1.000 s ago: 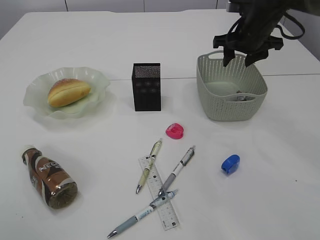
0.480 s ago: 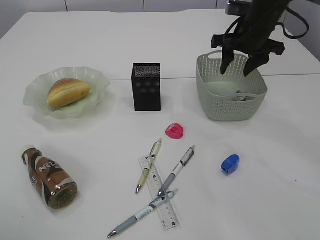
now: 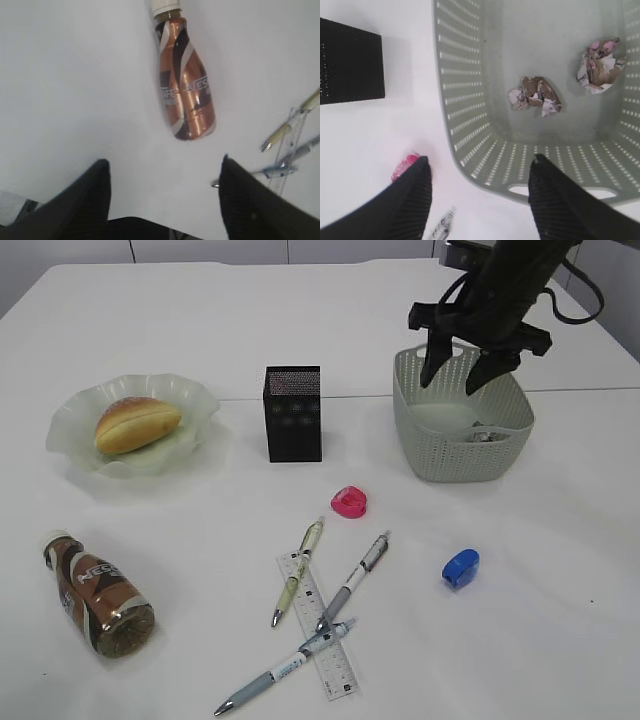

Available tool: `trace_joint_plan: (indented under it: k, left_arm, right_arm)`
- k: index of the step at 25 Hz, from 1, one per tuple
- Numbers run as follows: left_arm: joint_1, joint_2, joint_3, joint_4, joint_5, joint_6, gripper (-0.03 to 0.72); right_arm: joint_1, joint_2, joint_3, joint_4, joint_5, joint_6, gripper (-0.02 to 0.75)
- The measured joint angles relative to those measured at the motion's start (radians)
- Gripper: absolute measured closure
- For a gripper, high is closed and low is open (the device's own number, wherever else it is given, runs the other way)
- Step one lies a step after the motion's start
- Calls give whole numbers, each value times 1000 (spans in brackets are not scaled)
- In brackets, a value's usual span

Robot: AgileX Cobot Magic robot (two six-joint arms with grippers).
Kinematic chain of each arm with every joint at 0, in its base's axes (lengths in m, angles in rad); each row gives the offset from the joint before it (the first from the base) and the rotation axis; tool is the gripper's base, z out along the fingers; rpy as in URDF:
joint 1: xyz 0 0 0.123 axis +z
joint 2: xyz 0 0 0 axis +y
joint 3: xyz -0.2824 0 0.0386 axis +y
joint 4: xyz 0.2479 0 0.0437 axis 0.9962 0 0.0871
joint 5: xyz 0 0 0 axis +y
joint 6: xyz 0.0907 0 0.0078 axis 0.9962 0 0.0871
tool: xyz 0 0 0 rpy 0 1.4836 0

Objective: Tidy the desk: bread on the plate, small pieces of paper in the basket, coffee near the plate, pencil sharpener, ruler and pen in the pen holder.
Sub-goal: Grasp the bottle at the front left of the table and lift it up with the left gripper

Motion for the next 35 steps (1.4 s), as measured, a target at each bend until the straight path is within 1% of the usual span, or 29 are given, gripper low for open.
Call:
trace_joint_plan:
  k: [2, 4, 9, 14, 22, 25, 26, 28, 29, 33, 35]
  left_arm:
    - [0, 31, 0, -6, -21, -29, 200]
    - [0, 81, 0, -8, -35, -50, 177]
    - [0, 214, 0, -29, -123, -102, 48]
    - [0, 340, 0, -69, -235, -130, 49]
    - [0, 491, 0, -75, -325, -134, 63]
    - [0, 517, 0, -82, -345, -134, 70]
    - [0, 525, 0, -85, -348, -134, 53]
    - [0, 537, 0, -94, -349, -134, 69]
    - [0, 542, 0, -104, -349, -134, 55]
    - [5, 555, 0, -145, -349, -124, 83]
    - [23, 557, 0, -175, -347, -97, 90]
  right_arm:
    - [0, 0, 0, 11, 0, -2, 286]
    - [0, 0, 0, 30, 0, -5, 286]
    - [0, -16, 0, 42, 0, -9, 286]
    - [0, -57, 0, 44, 2, -9, 286]
    - [0, -66, 0, 45, 5, -9, 286]
    - [-2, -66, 0, 45, 5, -11, 286]
    - [-2, -66, 0, 45, 5, -11, 286]
    - [-2, -66, 0, 45, 5, -11, 286]
    - [-2, -66, 0, 45, 5, -11, 286]
    - [-2, -66, 0, 45, 5, -11, 286]
    - [-2, -66, 0, 45, 5, -11, 286]
